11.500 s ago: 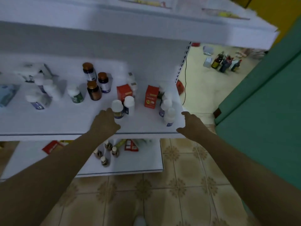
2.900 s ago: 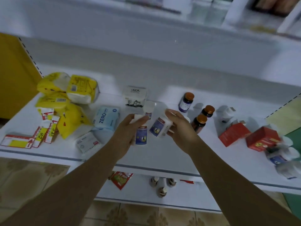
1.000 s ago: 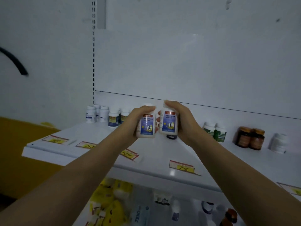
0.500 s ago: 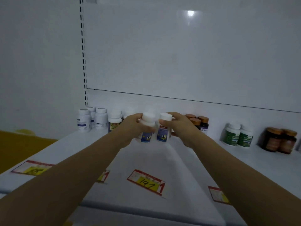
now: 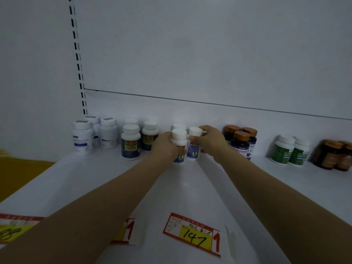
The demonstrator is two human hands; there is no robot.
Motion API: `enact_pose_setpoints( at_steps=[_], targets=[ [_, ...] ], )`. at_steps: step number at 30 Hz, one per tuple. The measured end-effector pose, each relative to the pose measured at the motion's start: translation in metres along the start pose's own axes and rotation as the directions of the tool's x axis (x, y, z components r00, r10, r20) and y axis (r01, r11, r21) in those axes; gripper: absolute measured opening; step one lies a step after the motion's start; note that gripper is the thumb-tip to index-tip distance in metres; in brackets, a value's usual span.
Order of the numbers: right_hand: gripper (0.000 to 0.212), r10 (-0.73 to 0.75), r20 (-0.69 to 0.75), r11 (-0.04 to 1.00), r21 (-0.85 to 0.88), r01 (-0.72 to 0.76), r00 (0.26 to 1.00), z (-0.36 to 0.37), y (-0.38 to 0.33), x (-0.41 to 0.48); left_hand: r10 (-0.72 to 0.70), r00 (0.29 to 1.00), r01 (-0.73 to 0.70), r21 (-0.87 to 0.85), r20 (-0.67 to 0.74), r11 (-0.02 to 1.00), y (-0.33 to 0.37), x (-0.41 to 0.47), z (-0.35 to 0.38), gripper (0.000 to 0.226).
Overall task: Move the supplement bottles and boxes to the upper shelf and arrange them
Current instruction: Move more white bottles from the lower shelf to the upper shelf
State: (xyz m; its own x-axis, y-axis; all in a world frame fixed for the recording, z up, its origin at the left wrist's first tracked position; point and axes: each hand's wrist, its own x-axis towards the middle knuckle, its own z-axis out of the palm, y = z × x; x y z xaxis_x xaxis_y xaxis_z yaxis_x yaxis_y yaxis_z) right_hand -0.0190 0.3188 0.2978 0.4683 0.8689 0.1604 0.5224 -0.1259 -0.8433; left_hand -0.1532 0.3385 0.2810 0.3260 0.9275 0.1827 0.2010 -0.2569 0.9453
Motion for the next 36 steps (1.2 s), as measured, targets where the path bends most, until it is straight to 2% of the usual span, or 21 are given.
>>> enact_pose_setpoints(
  at_steps=[3, 8, 14, 19, 24, 29, 32, 36],
  targets=[
    [0.044, -0.035, -0.029, 0.997, -0.075, 0.032, 0.999, 0.001, -0.001, 0.001, 0.001, 1.0, -0.001, 0.088, 0.005, 0.996, -0.004, 0.002, 0.003, 0.055],
    [0.051, -0.08, -0.081, 0.992, -0.106, 0.071, 0.994, 0.001, 0.0, 0.006, 0.017, 1.0, -0.019, 0.225, 0.013, 0.974, -0.007, 0.006, 0.005, 0.053],
    [0.047, -0.137, -0.065, 0.98, -0.155, 0.125, 0.988, -0.001, 0.004, 0.007, 0.029, 0.999, -0.039, 0.285, 0.037, 0.958, -0.004, 0.005, 0.008, 0.04],
    [0.051, -0.129, -0.02, 0.967, -0.226, 0.121, 0.991, 0.0, 0.0, 0.008, 0.01, 1.0, -0.019, 0.36, 0.026, 0.933, -0.007, 0.005, 0.011, 0.046],
    [0.052, -0.112, 0.002, 0.94, -0.325, 0.107, 0.994, -0.006, -0.01, -0.001, -0.051, 0.998, 0.033, 0.433, 0.03, 0.901, 0.0, -0.002, 0.009, 0.065],
    [0.043, -0.155, -0.001, 0.871, -0.471, 0.136, 0.988, -0.027, -0.017, -0.029, -0.066, 0.997, 0.036, 0.49, 0.045, 0.871, 0.016, -0.017, -0.003, 0.064],
    [0.044, -0.148, 0.063, 0.819, -0.551, 0.159, 0.987, -0.044, -0.019, -0.055, -0.067, 0.993, 0.003, 0.551, 0.095, 0.835, 0.026, -0.037, -0.006, 0.061],
    [0.046, -0.145, 0.174, 0.694, -0.683, 0.225, 0.974, -0.063, -0.021, -0.091, -0.053, 0.984, -0.065, 0.612, 0.173, 0.788, 0.039, -0.072, -0.004, 0.05]
  ],
)
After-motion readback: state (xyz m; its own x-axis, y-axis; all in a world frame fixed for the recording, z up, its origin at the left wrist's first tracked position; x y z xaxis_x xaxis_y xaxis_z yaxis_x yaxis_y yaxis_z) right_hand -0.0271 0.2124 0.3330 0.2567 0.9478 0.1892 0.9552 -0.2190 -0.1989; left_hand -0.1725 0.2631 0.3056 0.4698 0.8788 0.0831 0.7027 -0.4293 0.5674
